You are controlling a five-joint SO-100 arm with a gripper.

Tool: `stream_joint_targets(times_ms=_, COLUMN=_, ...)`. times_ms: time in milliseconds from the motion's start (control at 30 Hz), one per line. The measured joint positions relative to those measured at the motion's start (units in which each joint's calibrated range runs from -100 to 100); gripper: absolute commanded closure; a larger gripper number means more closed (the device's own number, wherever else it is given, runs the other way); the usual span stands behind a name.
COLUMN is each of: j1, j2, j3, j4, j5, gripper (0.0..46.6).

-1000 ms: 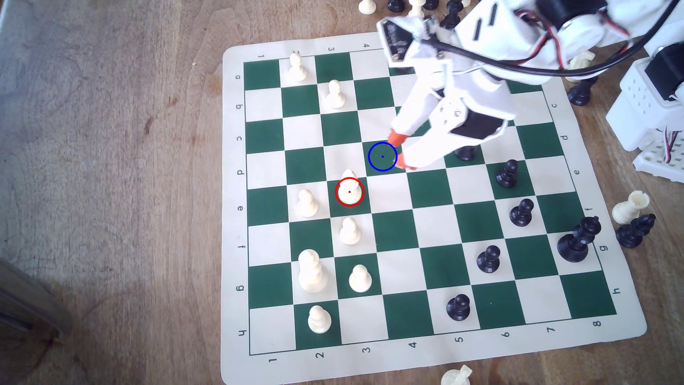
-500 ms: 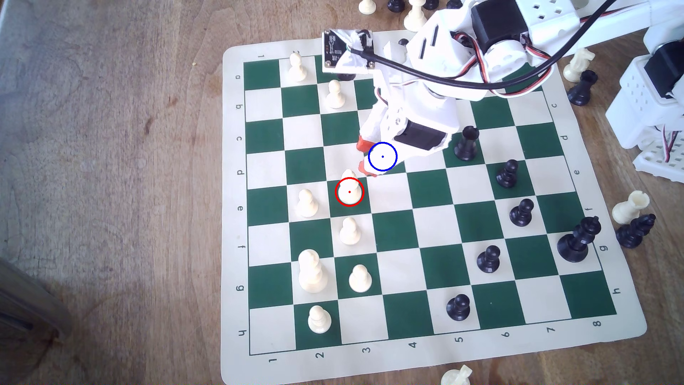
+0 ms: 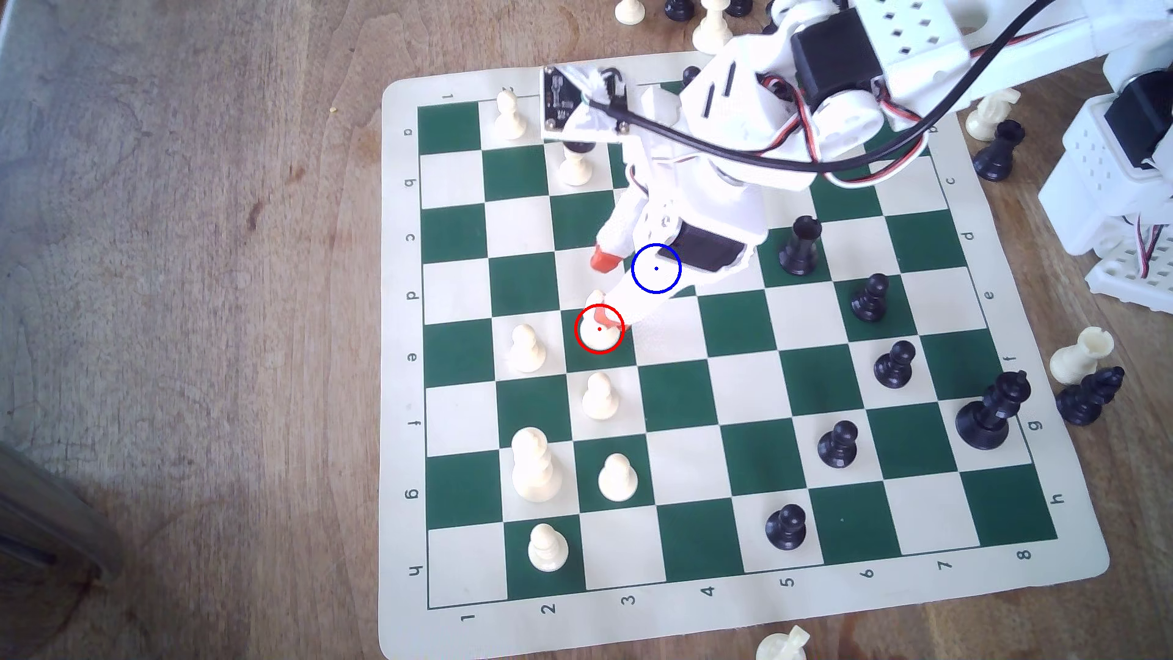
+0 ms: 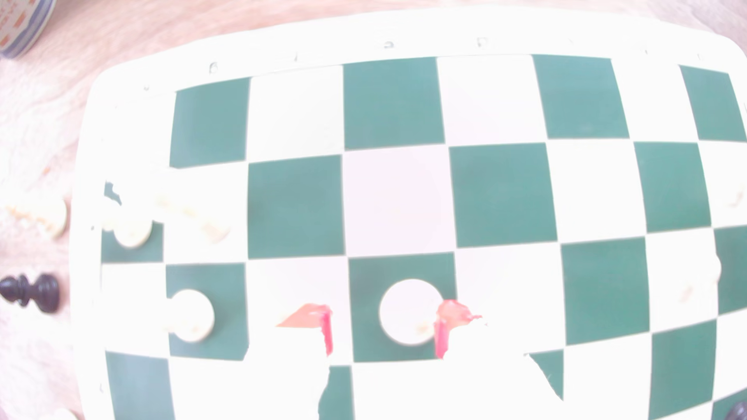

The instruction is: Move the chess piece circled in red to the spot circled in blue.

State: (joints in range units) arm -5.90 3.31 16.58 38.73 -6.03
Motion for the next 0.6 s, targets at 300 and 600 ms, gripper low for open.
stream_joint_targets(times_ms=300, j1=1.2, j2=2.6, j3=0.0, j4=-0.7, j5=0.1, gripper=33.2)
stream_joint_targets(times_ms=600, j1=1.2, j2=2.6, j3=0.0, j4=-1.4, j5=-0.4, gripper=33.4)
